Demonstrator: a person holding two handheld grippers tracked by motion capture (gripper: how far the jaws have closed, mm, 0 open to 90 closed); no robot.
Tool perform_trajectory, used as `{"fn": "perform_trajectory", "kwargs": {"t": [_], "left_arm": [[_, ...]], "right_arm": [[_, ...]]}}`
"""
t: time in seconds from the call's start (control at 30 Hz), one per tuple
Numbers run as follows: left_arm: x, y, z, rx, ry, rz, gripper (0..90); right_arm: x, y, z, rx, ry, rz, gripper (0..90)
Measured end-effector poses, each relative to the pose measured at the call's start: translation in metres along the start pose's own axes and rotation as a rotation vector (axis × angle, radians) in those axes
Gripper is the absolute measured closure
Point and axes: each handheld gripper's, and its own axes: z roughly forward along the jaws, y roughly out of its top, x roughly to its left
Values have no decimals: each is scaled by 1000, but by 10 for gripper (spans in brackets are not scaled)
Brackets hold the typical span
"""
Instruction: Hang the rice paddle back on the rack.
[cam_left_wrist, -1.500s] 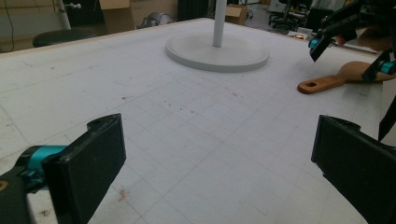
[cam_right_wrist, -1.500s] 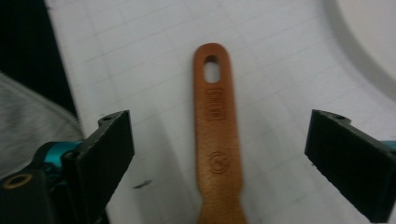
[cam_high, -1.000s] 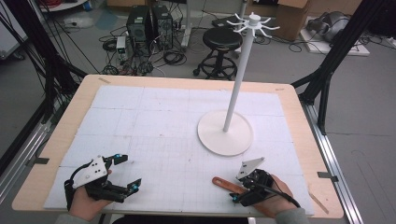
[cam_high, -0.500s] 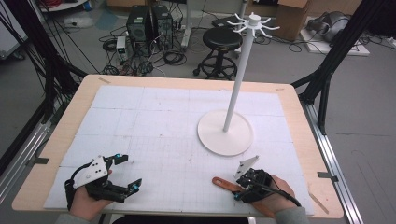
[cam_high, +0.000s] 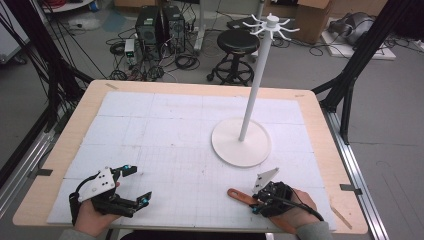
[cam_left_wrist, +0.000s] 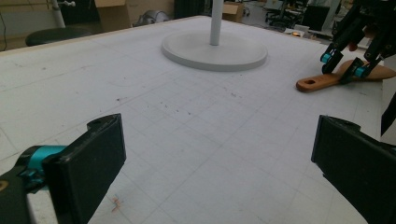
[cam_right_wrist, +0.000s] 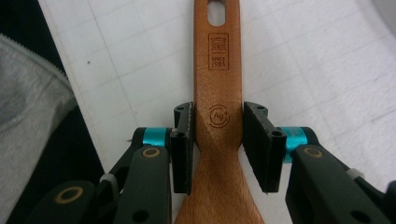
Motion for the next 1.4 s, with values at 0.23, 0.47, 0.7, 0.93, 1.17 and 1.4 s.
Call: {"fn": "perform_trajectory", "kwargs": {"t": [0.23,0.47,0.7,0.93,1.17,1.4], "left_arm": [[1,0,1,-4,2,-2,34],[0,1,2,-6,-2,0,35],[1,1,3,-5,-2,-2,34],[0,2,2,-12,-3,-4,34],[1,2,2,-7,3,-6,34],[0,2,1,-7,3,-8,34]], "right_arm": [[-2,1,-19,-149,-41,26,643],[-3,-4,-35,-270,-88,28,644],[-3,-8,-53,-370,-127,44,644],[-4,-10,-68,-455,-124,54,644],[-4,-13,-79,-512,-136,45,644],[-8,-20,-89,-583,-131,60,644]]}}
